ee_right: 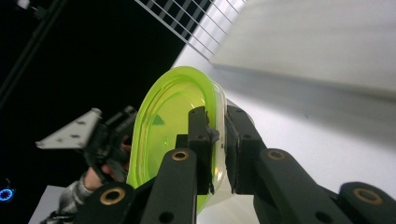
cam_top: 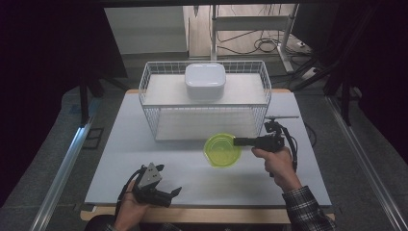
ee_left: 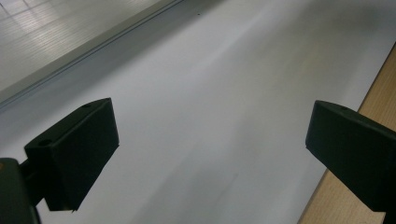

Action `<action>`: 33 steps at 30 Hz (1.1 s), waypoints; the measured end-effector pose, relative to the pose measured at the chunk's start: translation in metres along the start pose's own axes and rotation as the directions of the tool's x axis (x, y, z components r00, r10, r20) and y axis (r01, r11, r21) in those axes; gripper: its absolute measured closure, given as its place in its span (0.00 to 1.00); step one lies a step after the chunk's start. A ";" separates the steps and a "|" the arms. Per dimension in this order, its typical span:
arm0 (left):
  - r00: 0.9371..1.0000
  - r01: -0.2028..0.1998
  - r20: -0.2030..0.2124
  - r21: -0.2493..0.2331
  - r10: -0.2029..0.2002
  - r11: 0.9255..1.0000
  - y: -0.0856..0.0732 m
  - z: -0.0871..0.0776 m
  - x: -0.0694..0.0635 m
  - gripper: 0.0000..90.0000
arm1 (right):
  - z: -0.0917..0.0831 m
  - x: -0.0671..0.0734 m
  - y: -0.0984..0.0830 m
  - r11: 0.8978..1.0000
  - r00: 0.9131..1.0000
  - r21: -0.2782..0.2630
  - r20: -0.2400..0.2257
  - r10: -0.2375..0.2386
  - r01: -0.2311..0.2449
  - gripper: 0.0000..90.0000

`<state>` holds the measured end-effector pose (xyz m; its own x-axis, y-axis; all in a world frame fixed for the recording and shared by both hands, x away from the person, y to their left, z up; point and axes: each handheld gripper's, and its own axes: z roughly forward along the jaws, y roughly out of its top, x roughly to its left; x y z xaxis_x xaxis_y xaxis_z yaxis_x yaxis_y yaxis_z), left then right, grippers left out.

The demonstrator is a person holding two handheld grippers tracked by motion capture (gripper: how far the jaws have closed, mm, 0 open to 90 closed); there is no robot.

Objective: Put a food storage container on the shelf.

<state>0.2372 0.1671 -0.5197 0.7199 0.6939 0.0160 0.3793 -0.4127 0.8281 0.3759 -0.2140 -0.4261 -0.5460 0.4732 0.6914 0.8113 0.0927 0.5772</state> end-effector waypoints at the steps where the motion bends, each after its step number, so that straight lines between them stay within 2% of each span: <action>1: 1.000 -0.002 0.002 0.001 0.002 1.000 0.000 0.000 0.000 0.02 | -0.002 0.010 0.006 1.000 1.000 -0.011 -0.006 -0.013 0.013 0.91; 3: 1.000 -0.002 0.003 0.002 0.002 1.000 0.000 0.000 0.000 0.02 | -0.004 0.020 0.013 0.999 1.000 -0.028 -0.014 -0.024 0.024 0.91; 4: 1.000 -0.002 0.003 0.002 0.002 1.000 0.000 0.000 0.000 0.02 | -0.004 0.020 0.013 0.999 1.000 -0.028 -0.014 -0.024 0.024 0.91; 5: 1.000 -0.005 0.003 0.004 0.005 1.000 0.000 0.000 0.000 0.02 | -0.007 0.032 0.023 0.999 0.999 -0.041 -0.021 -0.033 0.032 0.91; 7: 1.000 -0.006 0.003 0.004 0.006 1.000 0.000 0.000 0.000 0.02 | -0.008 0.036 0.026 0.998 0.999 -0.046 -0.023 -0.038 0.037 0.91; 9: 1.000 -0.006 0.002 0.002 0.006 1.000 0.000 0.000 0.000 0.02 | -0.011 0.046 0.037 0.997 0.998 -0.065 -0.027 -0.050 0.048 0.91; 12: 1.000 -0.007 0.003 0.003 0.007 1.000 0.000 0.000 0.000 0.02 | -0.016 0.063 0.054 0.994 0.997 -0.089 -0.029 -0.071 0.068 0.91; 14: 1.000 -0.008 0.003 0.002 0.008 1.000 0.000 0.000 0.000 0.02 | -0.021 0.080 0.073 0.989 0.996 -0.123 -0.030 -0.089 0.085 0.91; 16: 1.000 -0.005 0.004 0.000 0.005 1.000 0.000 0.000 0.000 0.02 | -0.021 0.084 0.078 0.987 0.995 -0.132 -0.028 -0.092 0.088 0.91; 18: 1.000 -0.004 0.006 0.002 0.004 1.000 0.000 0.000 0.000 0.02 | -0.024 0.096 0.097 0.982 0.995 -0.164 -0.020 -0.103 0.098 0.91; 21: 1.000 -0.002 0.008 0.003 0.002 1.000 0.000 0.000 0.000 0.02 | -0.024 0.107 0.116 0.976 0.995 -0.192 -0.009 -0.102 0.099 0.91; 22: 1.000 -0.002 0.008 0.003 0.002 1.000 0.000 0.000 0.000 0.02 | -0.024 0.107 0.116 0.976 0.995 -0.192 -0.009 -0.102 0.099 0.91; 26: 1.000 -0.003 0.011 0.002 0.003 1.000 0.000 0.000 0.000 0.02 | -0.018 0.116 0.145 0.968 0.994 -0.229 0.038 -0.098 0.104 0.91; 28: 1.000 -0.004 0.011 0.004 0.004 1.000 0.000 0.000 0.000 0.02 | -0.015 0.116 0.155 0.965 0.995 -0.244 0.051 -0.084 0.094 0.91; 29: 1.000 -0.002 0.013 0.001 0.002 1.000 0.000 0.000 0.000 0.02 | -0.010 0.115 0.164 0.963 0.994 -0.255 0.079 -0.072 0.090 0.91; 30: 1.000 -0.002 0.013 0.001 0.002 1.000 0.000 0.000 0.000 0.02 | -0.007 0.114 0.169 0.961 0.994 -0.264 0.086 -0.062 0.083 0.91; 33: 1.000 -0.001 0.015 0.000 0.001 1.000 0.000 0.000 0.000 0.02 | -0.002 0.110 0.176 0.959 0.994 -0.277 0.101 -0.042 0.069 0.91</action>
<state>0.2372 0.1672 -0.5202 0.7291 0.6844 0.0084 0.3783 -0.4132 0.8283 0.4585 -0.1470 -0.2473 -0.5557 0.5550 0.6190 0.6823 -0.1210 0.7210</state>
